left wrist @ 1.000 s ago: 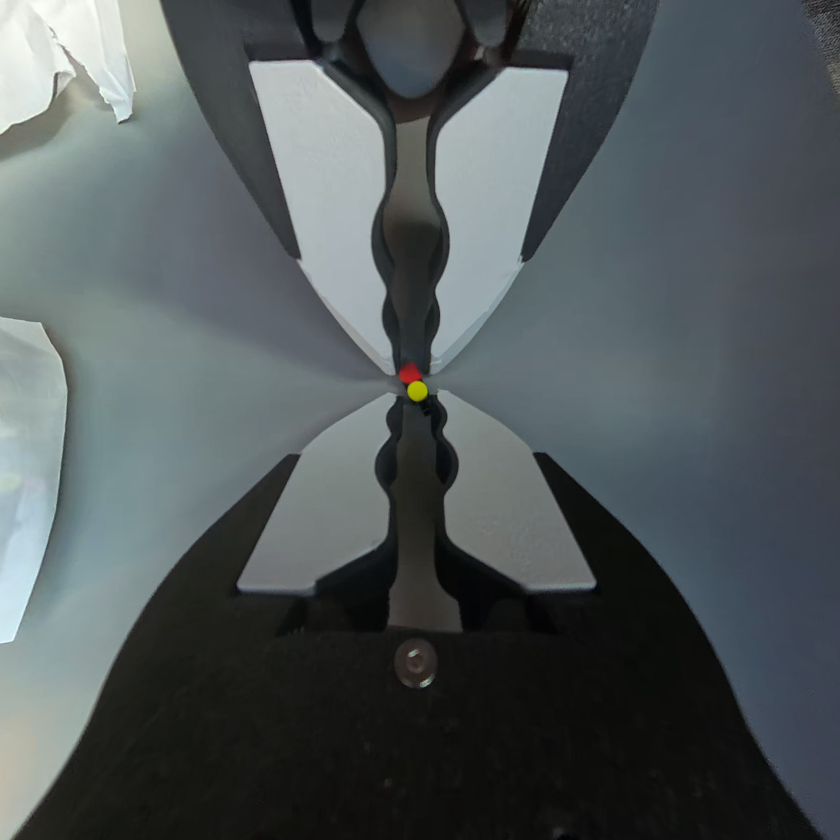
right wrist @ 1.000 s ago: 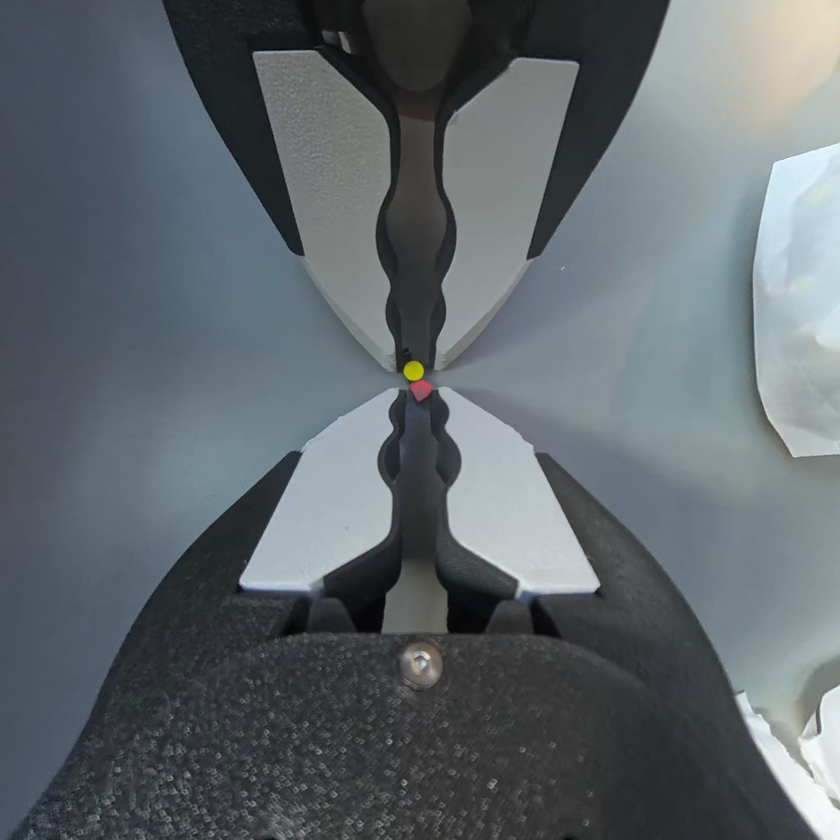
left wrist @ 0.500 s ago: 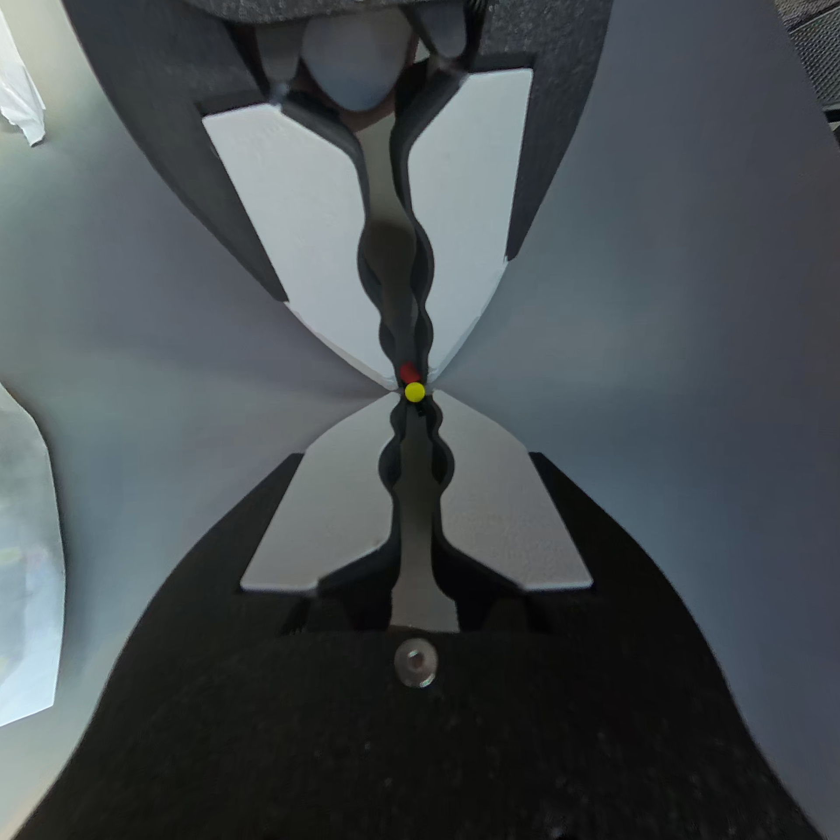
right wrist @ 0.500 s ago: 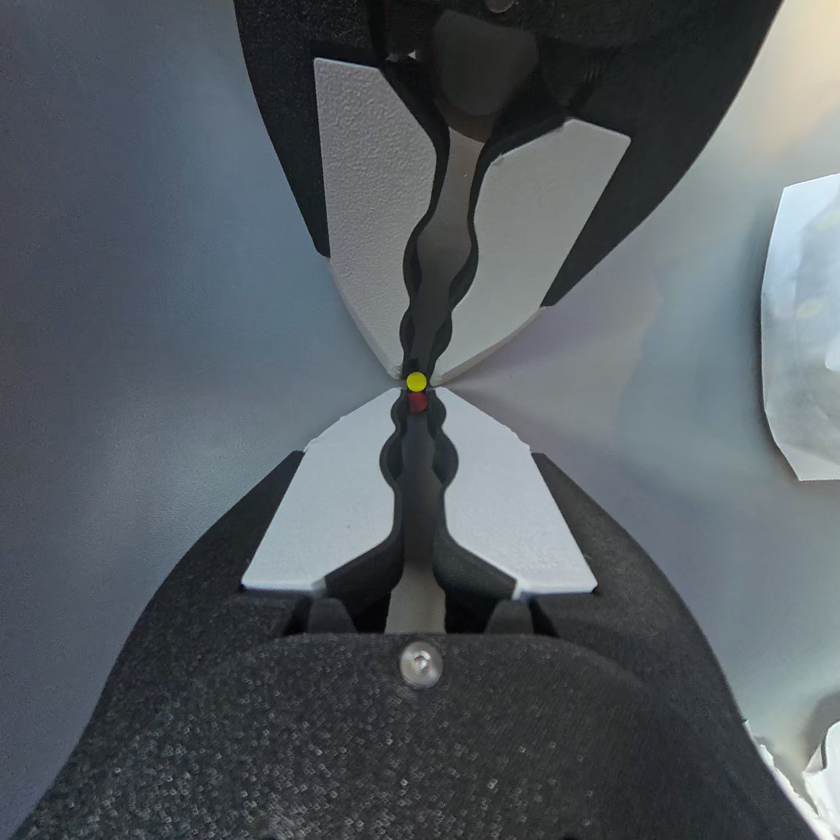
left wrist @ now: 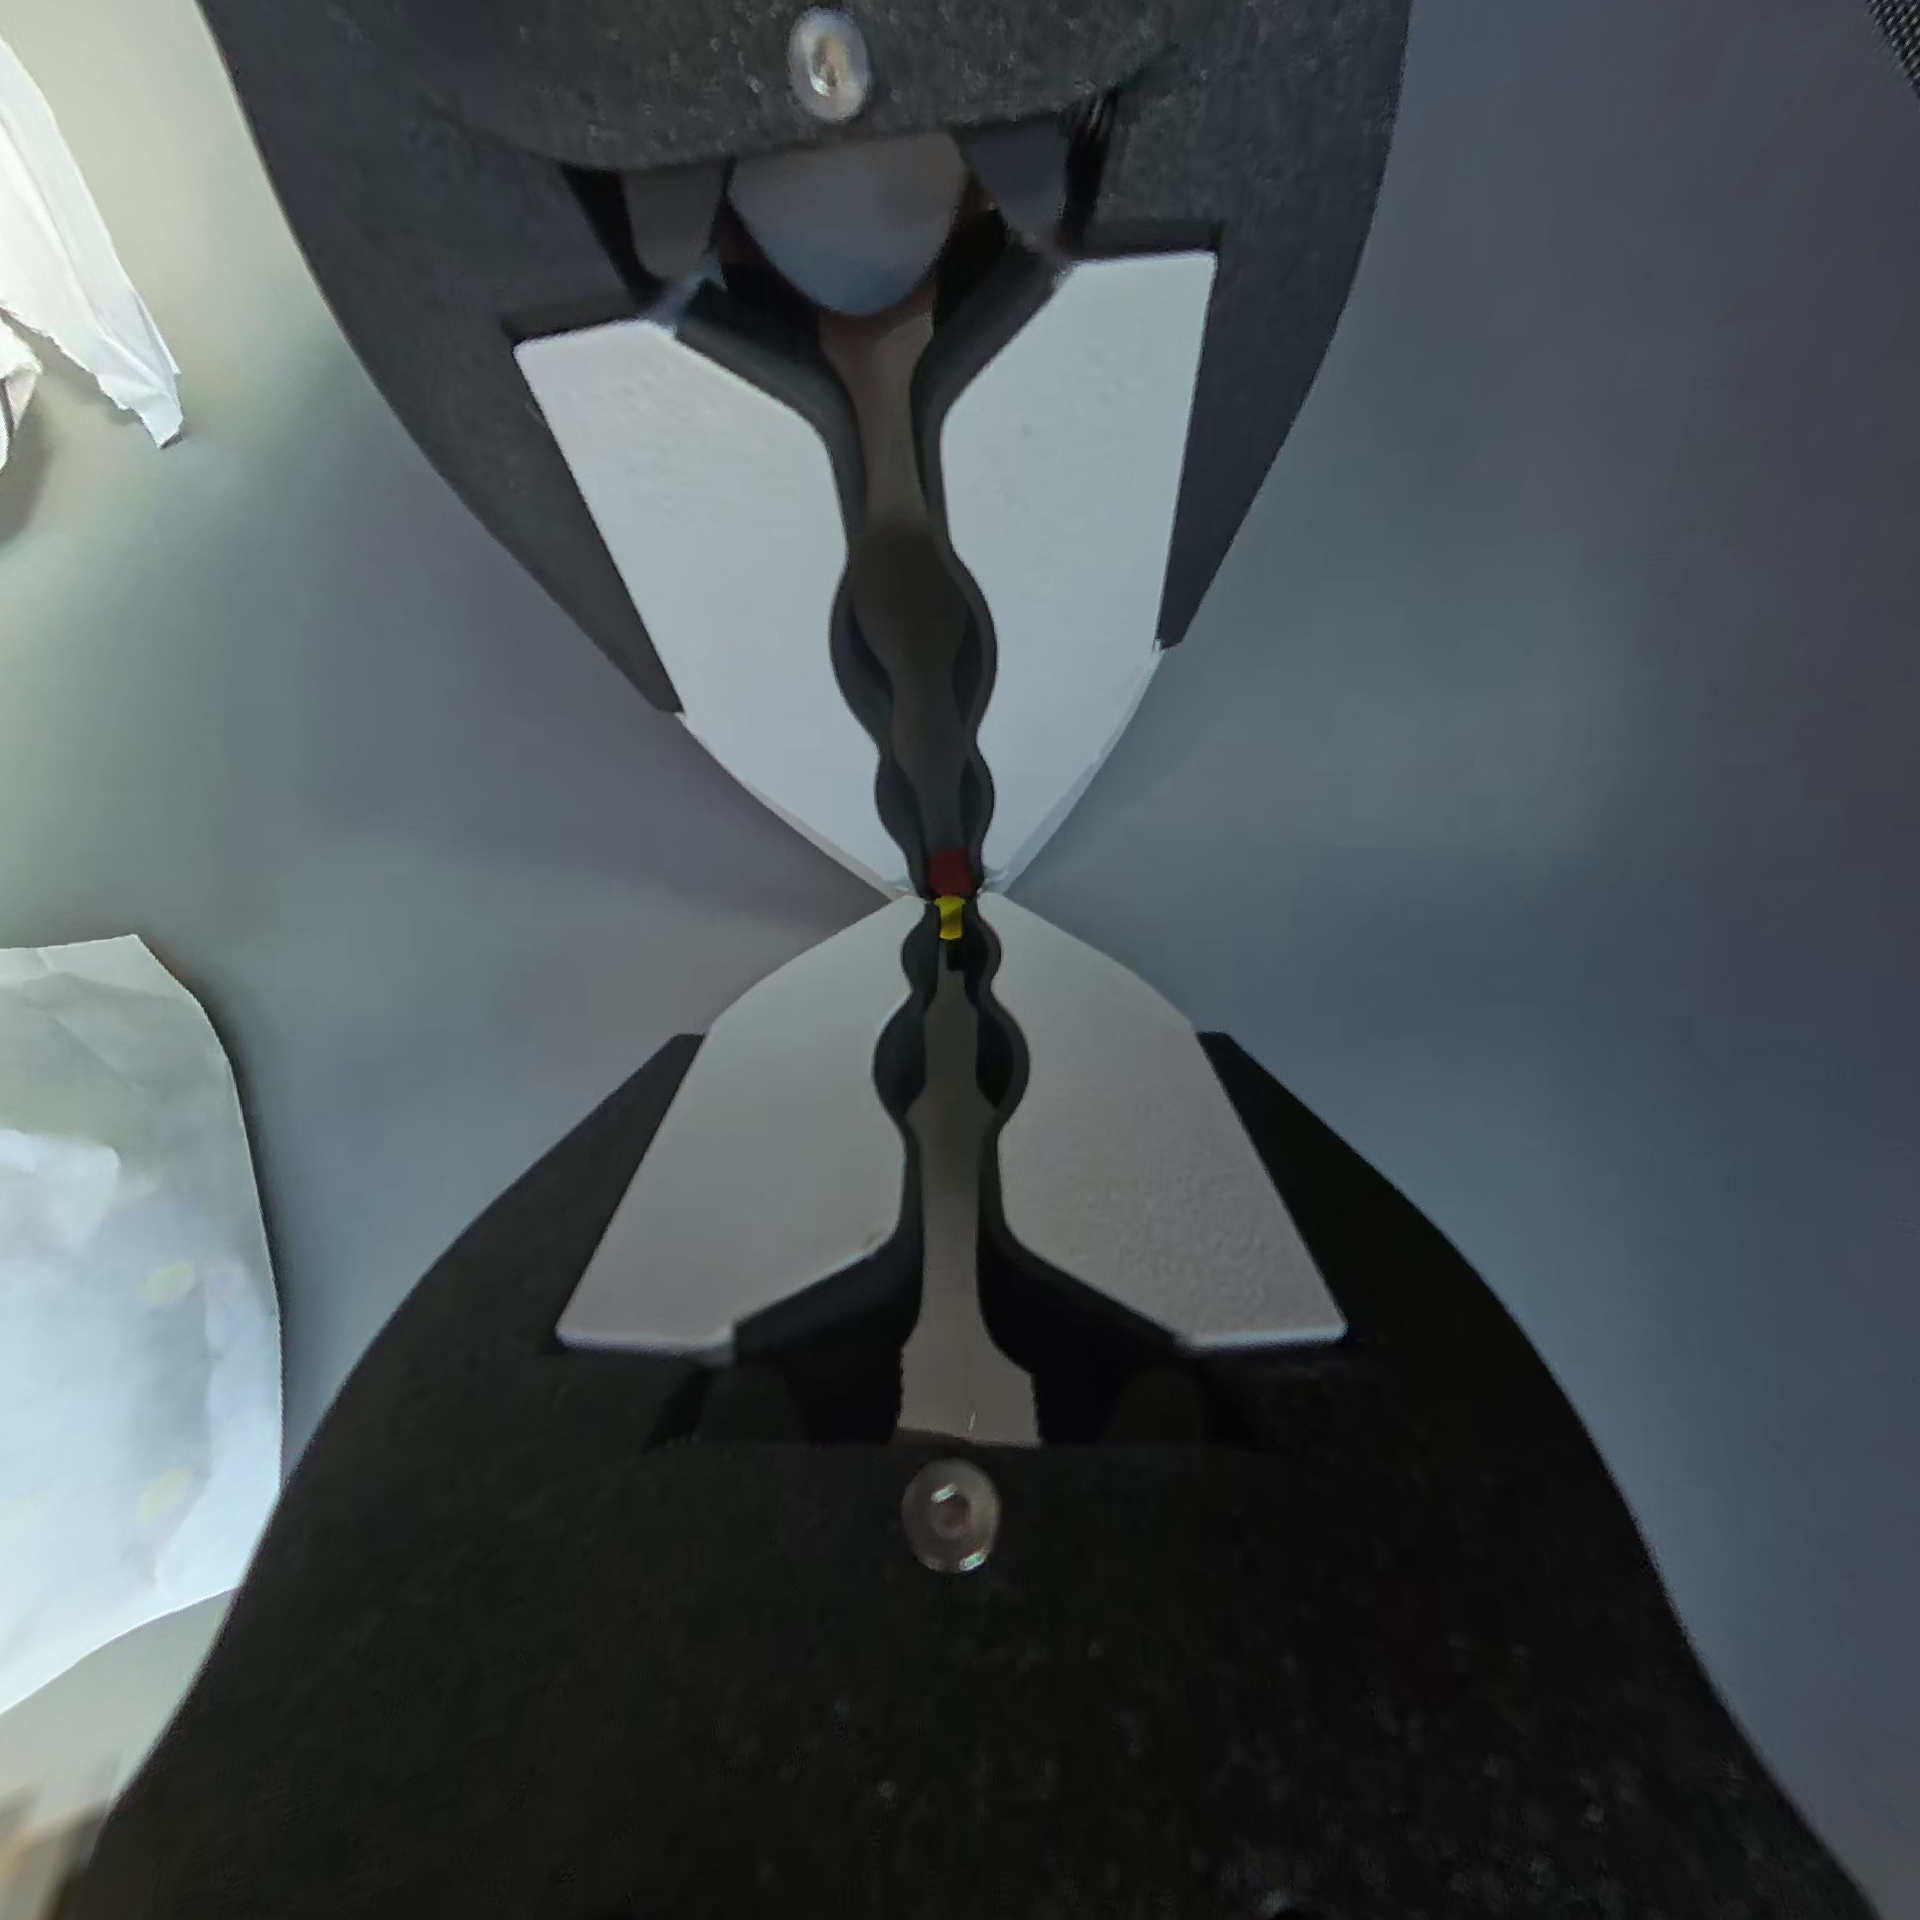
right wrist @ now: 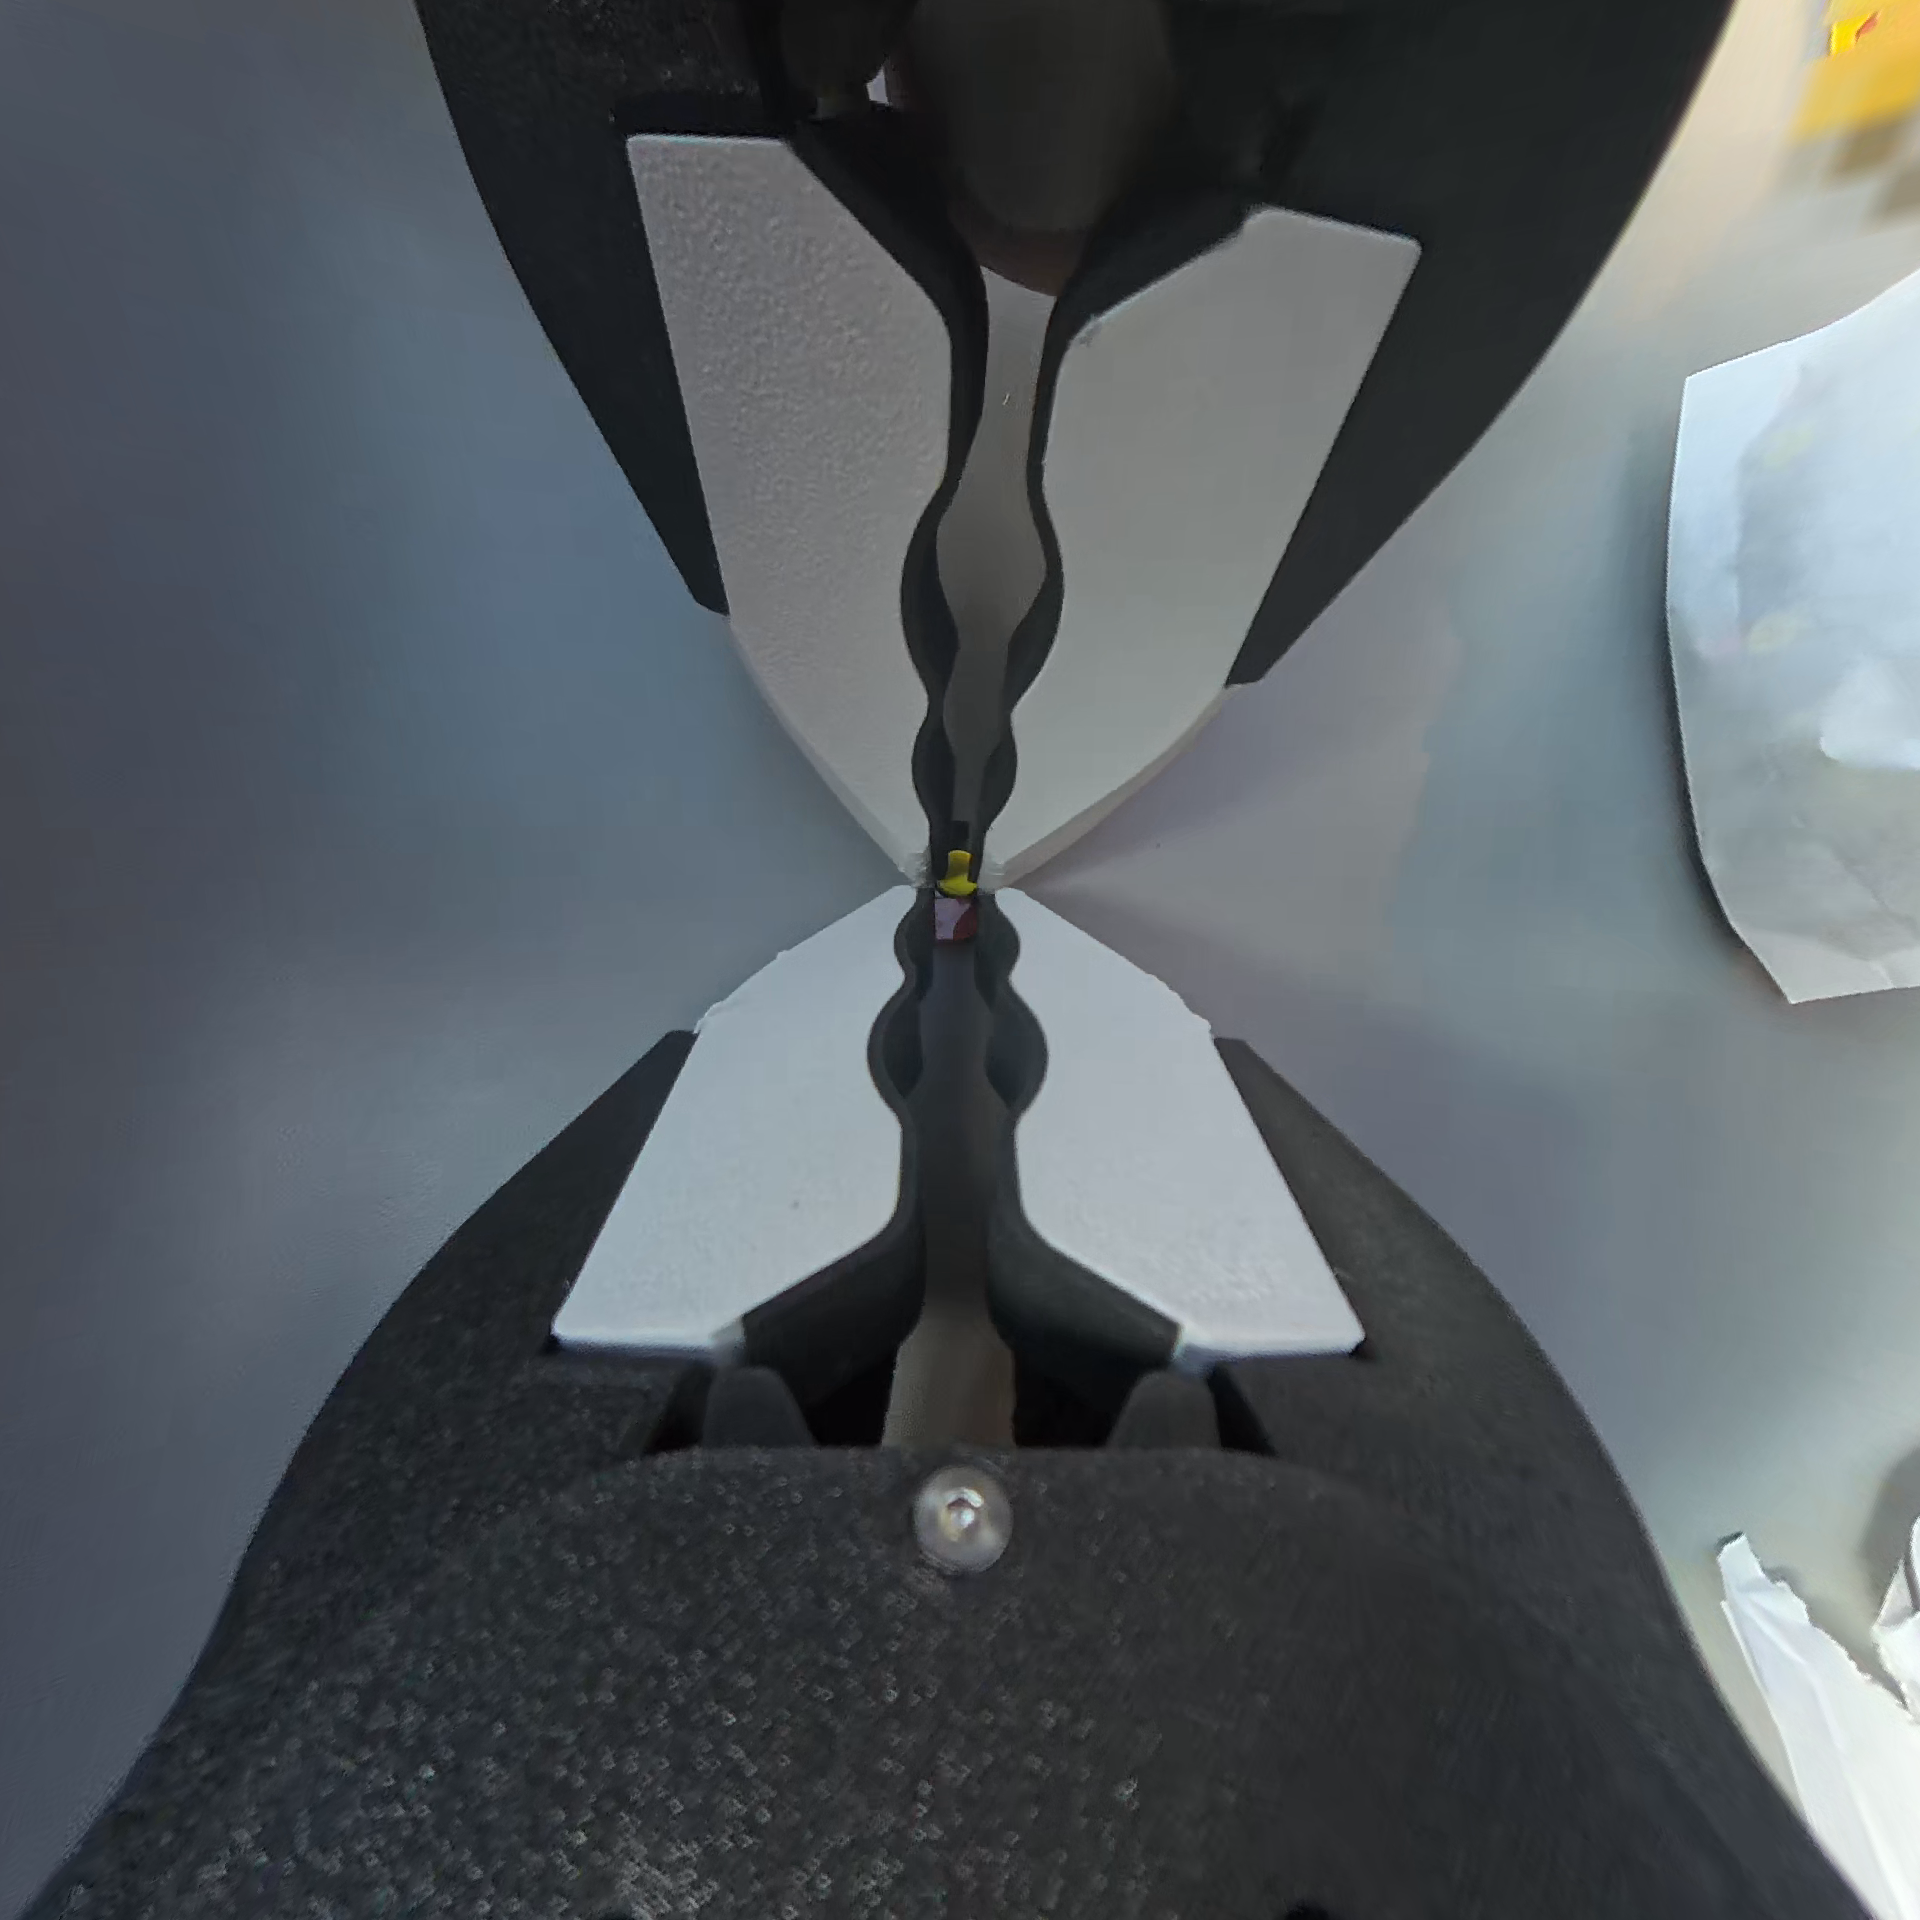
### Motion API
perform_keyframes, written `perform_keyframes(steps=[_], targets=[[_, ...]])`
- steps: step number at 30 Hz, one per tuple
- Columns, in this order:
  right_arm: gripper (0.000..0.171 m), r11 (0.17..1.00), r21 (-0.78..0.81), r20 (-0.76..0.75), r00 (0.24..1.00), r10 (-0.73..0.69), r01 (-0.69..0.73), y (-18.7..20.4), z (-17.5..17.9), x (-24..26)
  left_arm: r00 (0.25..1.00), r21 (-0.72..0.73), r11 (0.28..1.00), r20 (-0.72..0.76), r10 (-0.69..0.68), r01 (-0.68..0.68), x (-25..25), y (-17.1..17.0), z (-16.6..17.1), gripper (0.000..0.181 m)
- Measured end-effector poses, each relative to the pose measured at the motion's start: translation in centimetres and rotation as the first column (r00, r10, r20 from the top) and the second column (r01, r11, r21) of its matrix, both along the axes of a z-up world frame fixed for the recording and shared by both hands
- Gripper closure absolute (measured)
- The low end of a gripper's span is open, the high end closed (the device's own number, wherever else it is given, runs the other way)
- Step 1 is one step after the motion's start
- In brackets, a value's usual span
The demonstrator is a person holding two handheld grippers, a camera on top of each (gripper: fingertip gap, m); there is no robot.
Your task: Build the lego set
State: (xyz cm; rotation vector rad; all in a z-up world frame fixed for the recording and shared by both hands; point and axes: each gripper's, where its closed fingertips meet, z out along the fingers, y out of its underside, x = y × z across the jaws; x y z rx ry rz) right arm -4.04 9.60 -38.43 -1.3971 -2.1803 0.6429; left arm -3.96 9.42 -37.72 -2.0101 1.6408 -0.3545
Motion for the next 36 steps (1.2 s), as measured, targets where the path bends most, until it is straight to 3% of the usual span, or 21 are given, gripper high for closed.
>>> perform_keyframes(steps=[18,20,22,23,25,27,29,32,36], targets=[[0.165,0.990,-0.092,-0.086,0.990,-0.112,0.104,0.1,0.3,0.3,0.998,-0.058,0.998,-0.060,-0.008,0.005,0.0,0.0,-0.2,0.180],[0.164,0.985,-0.126,-0.165,0.977,-0.136,0.116,0.1,2.2,-0.2,0.995,-0.072,0.997,-0.104,-0.008,0.000,-0.5,0.0,-0.9,0.178],[0.164,0.987,-0.098,-0.101,0.986,-0.135,0.125,0.4,2.7,0.2,0.996,-0.070,0.998,-0.086,-0.014,0.008,-0.3,0.1,-0.7,0.181],[0.164,0.990,-0.039,-0.147,0.979,-0.143,0.139,1.1,3.2,-0.1,0.994,-0.051,0.999,-0.107,-0.021,0.015,-0.4,0.1,-0.7,0.181],[0.164,0.988,-0.067,-0.148,0.978,-0.148,0.139,0.9,3.7,0.2,0.992,-0.019,1.000,-0.125,-0.009,0.007,-0.9,0.2,-0.6,0.181],[0.164,0.985,-0.083,-0.258,0.952,-0.167,0.150,1.1,5.5,-0.1,0.999,0.003,0.999,-0.001,0.054,-0.054,-1.3,0.4,0.7,0.181],[0.164,0.981,-0.142,-0.360,0.917,-0.175,0.131,0.9,7.6,-0.3,0.969,0.061,0.992,0.227,0.095,-0.111,-1.3,0.5,3.4,0.172],[0.164,0.930,-0.359,-0.433,0.868,-0.242,0.081,0.2,9.8,-0.5,0.841,0.360,0.894,0.541,0.035,-0.268,-2.4,0.8,9.6,0.169],[0.164,0.682,-0.731,-0.377,0.836,-0.398,-0.004,-0.3,12.4,-1.1,0.847,0.586,0.757,0.525,-0.082,-0.290,-2.3,-0.6,12.5,0.173]])
